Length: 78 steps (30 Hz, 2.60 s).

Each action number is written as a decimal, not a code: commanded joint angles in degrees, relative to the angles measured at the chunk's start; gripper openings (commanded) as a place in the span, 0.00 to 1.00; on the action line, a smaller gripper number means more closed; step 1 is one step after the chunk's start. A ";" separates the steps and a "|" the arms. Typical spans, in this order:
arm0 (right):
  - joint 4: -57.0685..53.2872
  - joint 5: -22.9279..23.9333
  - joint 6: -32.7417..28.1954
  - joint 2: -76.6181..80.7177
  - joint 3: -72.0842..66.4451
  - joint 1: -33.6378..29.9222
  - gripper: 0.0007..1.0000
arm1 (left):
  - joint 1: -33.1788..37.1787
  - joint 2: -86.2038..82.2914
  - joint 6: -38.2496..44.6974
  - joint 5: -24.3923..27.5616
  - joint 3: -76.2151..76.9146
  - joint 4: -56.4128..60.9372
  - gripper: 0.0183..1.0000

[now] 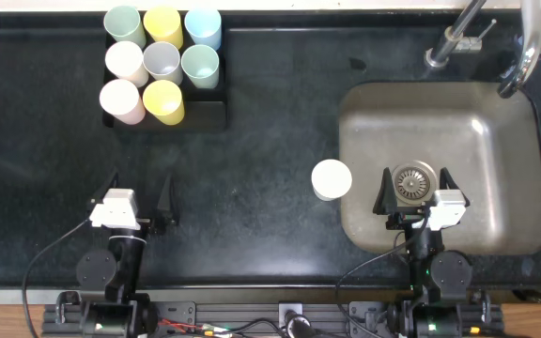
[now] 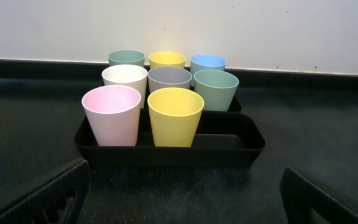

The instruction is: Store Cups

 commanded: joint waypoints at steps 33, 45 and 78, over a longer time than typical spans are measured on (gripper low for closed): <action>-59.74 -2.10 30.14 46.40 66.01 17.11 1.00 | 0.44 -0.57 1.03 0.96 -0.13 -0.11 1.00; -83.12 -0.02 26.99 74.71 87.67 20.87 1.00 | 0.44 -0.57 1.03 0.94 -0.13 -0.11 1.00; -56.06 -3.52 23.65 76.19 58.16 18.25 0.99 | 0.44 -0.57 1.03 0.94 -0.13 -0.11 1.00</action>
